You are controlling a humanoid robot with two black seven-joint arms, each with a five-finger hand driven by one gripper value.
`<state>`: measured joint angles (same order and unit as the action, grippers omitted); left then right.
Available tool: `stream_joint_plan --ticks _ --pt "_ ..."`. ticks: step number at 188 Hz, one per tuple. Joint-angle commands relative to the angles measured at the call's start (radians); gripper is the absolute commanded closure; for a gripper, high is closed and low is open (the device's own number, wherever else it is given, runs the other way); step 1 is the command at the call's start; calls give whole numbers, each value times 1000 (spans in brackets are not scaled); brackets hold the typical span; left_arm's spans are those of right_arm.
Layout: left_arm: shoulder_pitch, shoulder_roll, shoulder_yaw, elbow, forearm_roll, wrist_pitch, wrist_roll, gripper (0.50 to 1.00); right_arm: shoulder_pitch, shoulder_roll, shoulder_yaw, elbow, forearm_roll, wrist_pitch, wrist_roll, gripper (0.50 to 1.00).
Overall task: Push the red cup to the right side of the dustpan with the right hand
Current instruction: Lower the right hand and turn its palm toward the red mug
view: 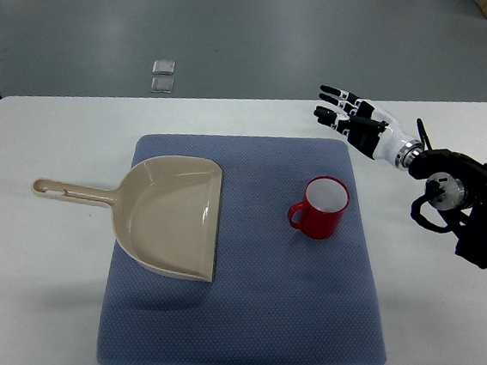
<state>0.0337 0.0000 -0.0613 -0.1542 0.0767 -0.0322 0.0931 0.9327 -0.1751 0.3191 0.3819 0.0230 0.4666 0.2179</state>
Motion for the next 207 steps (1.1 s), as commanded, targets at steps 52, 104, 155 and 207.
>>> stream_joint_plan --ticks 52,104,155,207 --pt "0 0 -9 -1 0 -6 -1 500 -2 -4 -2 0 -1 7 8 572" --pt "-2 0 -5 9 0 1 -1 500 -3 -26 -2 0 -1 -8 14 572" --pt "-2 0 -5 9 0 1 -1 500 -12 -55 -2 0 -5 38 100 572" --pt "-2 0 -6 9 0 1 -1 500 -9 -92 -17 0 -18 44 144 572"
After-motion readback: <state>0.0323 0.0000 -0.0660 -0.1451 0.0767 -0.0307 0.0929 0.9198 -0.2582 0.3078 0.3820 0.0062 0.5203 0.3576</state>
